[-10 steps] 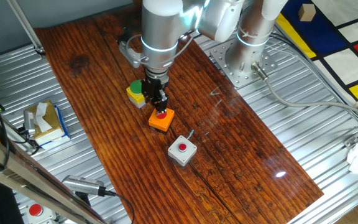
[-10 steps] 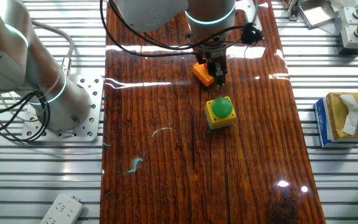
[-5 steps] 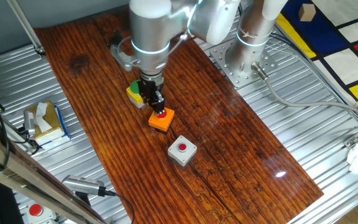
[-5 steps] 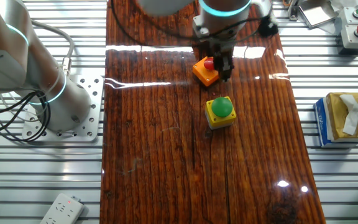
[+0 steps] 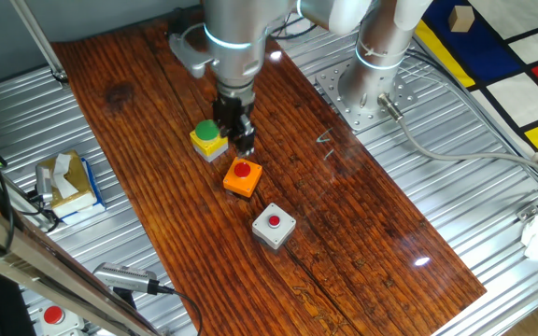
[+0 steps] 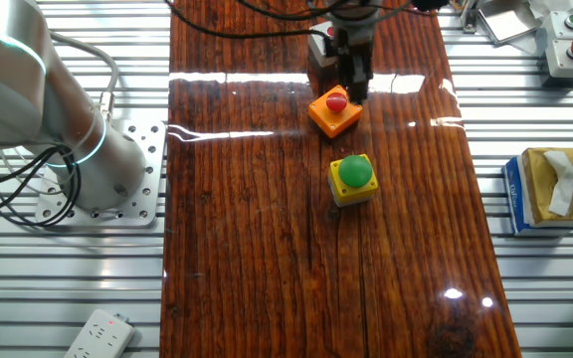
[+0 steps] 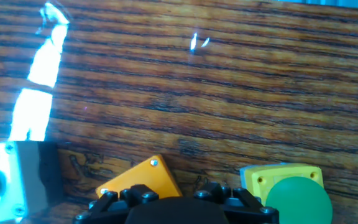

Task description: Press three buttons from left to right in sequence

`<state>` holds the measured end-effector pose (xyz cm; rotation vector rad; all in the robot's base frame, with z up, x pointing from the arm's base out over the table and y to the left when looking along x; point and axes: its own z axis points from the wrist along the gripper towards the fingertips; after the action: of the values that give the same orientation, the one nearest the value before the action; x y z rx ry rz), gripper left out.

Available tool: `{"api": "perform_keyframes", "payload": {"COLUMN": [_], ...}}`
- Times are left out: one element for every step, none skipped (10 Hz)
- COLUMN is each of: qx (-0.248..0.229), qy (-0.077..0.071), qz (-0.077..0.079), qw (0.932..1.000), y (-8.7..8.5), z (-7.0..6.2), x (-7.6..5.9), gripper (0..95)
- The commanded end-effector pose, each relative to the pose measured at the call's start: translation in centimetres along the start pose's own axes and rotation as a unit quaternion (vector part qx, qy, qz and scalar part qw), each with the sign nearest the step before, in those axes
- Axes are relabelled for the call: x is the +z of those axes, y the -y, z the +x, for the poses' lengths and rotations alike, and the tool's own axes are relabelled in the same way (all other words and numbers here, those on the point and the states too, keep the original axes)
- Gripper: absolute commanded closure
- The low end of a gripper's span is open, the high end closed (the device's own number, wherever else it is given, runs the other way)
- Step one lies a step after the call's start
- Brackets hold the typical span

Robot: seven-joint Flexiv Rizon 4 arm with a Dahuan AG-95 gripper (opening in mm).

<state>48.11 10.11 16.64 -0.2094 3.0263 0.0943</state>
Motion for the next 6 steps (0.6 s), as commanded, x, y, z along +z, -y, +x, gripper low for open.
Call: {"api": "perform_keyframes", "payload": {"qx": [0.018, 0.023, 0.03, 0.032, 0.046, 0.054], "qy": [0.002, 0.006, 0.007, 0.007, 0.008, 0.011], "qz": [0.0, 0.0, 0.0, 0.0, 0.001, 0.001], "qw": [0.9998, 0.9997, 0.9995, 0.9995, 0.9989, 0.9985], "y": [-1.0, -1.4, -2.0, -2.1, -3.2, -3.8], "z": [-0.2, -0.4, -0.8, -0.9, -1.1, -1.3], "x": [-0.8, -0.8, -0.7, -0.7, -0.5, -0.2], "gripper": [38.0, 38.0, 38.0, 38.0, 38.0, 38.0]}}
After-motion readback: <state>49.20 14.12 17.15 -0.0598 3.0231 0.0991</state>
